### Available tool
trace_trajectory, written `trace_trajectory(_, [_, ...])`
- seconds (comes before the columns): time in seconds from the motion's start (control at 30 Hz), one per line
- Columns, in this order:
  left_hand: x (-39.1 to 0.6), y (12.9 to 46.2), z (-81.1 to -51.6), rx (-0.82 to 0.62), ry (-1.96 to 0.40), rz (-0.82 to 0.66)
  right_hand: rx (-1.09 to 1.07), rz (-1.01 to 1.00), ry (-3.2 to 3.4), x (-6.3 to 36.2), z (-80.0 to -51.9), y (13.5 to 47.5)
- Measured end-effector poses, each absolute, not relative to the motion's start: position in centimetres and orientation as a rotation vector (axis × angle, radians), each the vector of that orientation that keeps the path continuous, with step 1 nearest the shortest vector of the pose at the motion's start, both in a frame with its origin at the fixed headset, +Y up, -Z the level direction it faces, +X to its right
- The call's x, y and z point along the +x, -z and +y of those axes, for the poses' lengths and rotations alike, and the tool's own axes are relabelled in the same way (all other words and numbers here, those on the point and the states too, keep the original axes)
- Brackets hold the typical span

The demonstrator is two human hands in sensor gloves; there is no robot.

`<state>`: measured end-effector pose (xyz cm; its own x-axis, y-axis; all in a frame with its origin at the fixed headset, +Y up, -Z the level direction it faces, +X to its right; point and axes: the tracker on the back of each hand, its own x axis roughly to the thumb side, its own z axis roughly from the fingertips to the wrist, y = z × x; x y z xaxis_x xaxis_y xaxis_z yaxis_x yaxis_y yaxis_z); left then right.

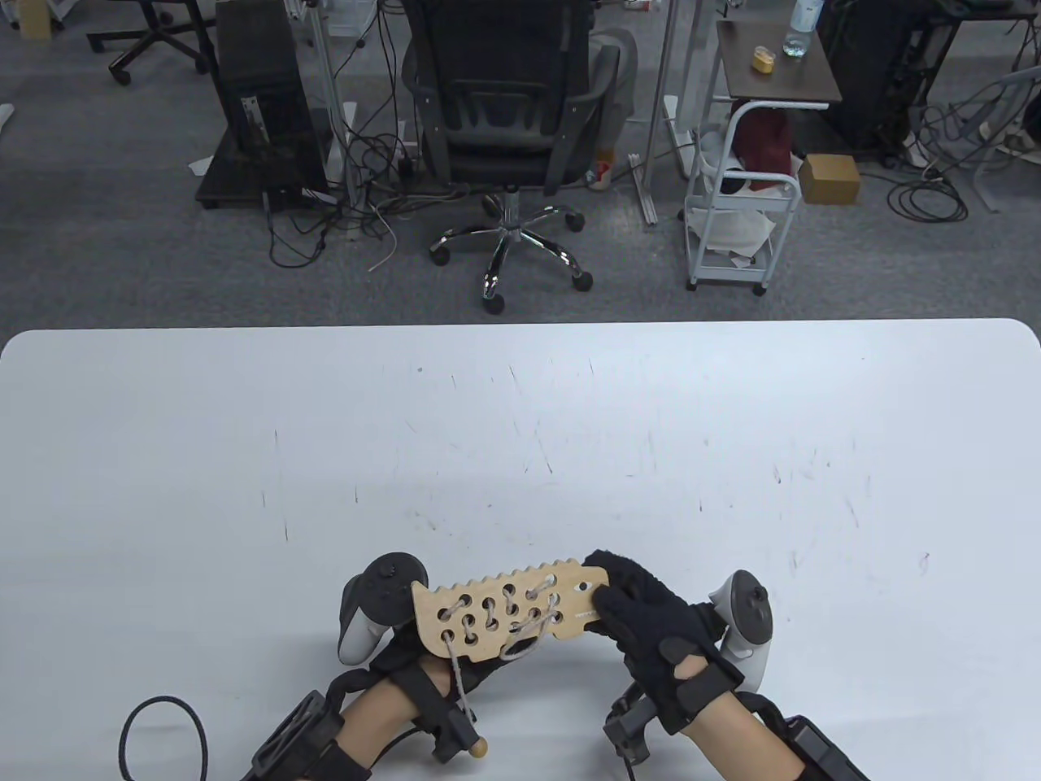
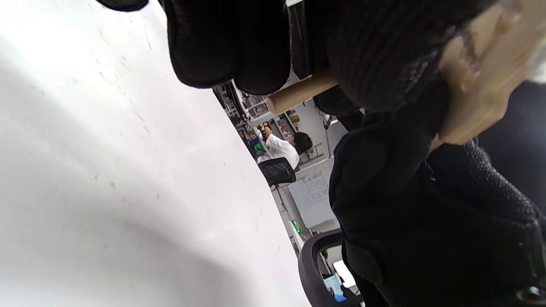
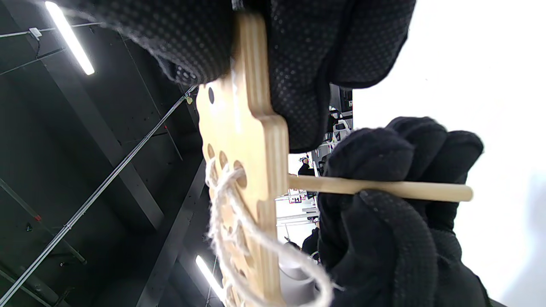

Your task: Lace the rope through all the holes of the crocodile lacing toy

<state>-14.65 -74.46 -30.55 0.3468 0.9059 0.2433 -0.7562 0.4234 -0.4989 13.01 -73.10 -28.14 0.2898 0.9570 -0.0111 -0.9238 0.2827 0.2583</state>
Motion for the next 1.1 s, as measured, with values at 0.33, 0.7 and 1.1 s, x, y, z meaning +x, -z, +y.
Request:
trace_trajectory(0.33, [-17.4,31.6,-74.0,-0.235,-1.163,-0.441,0.185,0.140,-1.254,14.0,-73.1,28.6])
trace_trajectory(0.7, [-20.0,32.6,-73.8,-0.173,-1.225,-0.360,0.149,0.113,-1.247,15.0,-73.2,29.1])
trace_trajectory(1.1, [-23.4,33.9,-74.1,-0.100,-1.333,-0.246,0.137,0.101,-1.231,15.4,-73.4,29.3])
